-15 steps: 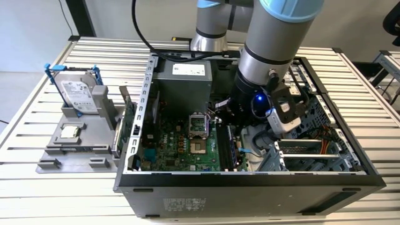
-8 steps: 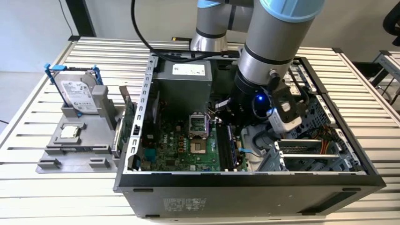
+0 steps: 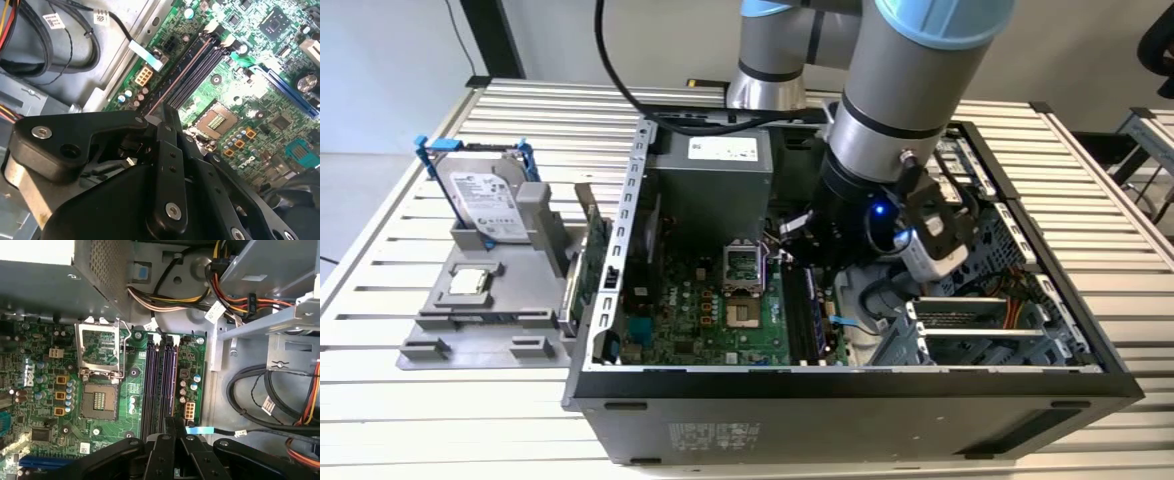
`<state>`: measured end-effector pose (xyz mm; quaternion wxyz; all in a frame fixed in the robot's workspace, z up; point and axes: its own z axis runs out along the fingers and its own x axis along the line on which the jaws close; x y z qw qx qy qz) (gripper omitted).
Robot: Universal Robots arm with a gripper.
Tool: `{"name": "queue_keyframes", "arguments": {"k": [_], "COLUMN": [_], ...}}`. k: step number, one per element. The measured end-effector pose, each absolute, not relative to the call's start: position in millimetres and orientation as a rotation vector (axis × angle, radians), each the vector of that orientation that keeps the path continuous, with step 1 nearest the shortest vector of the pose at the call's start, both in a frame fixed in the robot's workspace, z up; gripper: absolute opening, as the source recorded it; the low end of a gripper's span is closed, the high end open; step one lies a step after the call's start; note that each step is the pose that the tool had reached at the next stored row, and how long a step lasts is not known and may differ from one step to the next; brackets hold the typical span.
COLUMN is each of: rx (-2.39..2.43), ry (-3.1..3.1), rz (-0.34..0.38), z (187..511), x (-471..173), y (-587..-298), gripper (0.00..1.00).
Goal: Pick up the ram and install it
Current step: 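Press down the ram until it locks into place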
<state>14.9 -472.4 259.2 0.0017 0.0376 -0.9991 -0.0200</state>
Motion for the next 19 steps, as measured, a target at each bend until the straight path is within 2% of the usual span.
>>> {"name": "queue_keyframes", "arguments": {"k": [19], "rx": [0.400], "ry": [-3.110], "rz": [-0.076], "z": [259.1], "x": [14.8], "y": [-471.9], "gripper": [0.00]}}
